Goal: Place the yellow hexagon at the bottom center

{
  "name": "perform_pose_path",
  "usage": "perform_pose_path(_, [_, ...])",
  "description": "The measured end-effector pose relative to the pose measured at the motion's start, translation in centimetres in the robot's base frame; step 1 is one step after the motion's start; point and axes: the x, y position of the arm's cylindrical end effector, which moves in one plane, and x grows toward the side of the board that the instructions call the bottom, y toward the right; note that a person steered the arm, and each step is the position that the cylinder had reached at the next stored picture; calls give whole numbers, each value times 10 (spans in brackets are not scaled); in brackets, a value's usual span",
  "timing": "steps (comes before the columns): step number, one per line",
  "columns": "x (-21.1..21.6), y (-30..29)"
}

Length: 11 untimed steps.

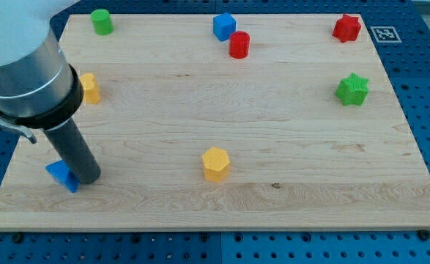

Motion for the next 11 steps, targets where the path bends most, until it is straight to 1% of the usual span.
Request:
perform_pose_path(1, [-14,13])
perform_pose_path(2, [-28,52])
perform_pose_path(3, [-55,90])
perform_pose_path(4, [-46,122])
perform_pose_path(5, [-24,127])
perform_pose_path(7, [-18,189])
perform_pose_path(9, [11,191])
perform_pose_path(10, [13,180])
perform_pose_path(11, [-11,127])
